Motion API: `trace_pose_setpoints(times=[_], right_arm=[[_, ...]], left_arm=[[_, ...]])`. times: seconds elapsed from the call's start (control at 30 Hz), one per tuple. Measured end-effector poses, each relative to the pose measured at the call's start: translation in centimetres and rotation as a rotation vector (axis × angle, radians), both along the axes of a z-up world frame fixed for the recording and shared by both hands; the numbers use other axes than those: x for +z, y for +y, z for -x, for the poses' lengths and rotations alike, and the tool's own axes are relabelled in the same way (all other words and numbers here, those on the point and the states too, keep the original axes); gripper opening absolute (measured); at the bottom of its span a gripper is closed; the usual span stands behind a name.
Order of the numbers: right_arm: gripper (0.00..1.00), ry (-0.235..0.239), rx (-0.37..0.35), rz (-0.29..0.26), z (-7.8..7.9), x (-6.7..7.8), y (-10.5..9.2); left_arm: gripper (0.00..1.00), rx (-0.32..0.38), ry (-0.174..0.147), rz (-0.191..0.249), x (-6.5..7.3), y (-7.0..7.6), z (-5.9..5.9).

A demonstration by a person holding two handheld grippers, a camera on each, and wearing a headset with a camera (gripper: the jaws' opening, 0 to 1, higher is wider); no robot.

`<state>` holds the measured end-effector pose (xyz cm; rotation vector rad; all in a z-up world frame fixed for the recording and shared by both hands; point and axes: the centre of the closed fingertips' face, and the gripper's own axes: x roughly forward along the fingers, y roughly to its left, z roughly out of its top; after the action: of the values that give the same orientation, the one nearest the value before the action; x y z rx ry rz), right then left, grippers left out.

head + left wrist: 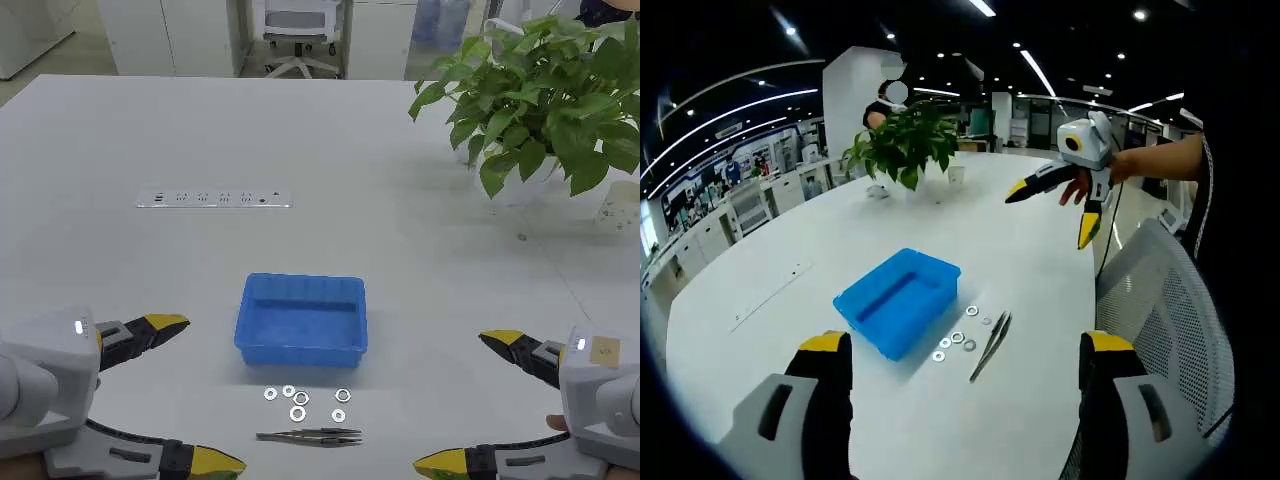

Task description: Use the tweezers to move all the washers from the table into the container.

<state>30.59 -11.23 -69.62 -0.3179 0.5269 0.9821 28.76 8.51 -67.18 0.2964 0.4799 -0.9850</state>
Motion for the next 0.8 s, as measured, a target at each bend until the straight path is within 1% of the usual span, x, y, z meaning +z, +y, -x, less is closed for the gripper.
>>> trace_pose_setpoints(times=[0.8], right_arm=[[1.0, -0.007, 0.013, 0.009, -0.11, 0.18, 0.05]], left_arm=[[1.0, 0.005, -0.006, -0.007, 0.04, 0.39, -0.05]])
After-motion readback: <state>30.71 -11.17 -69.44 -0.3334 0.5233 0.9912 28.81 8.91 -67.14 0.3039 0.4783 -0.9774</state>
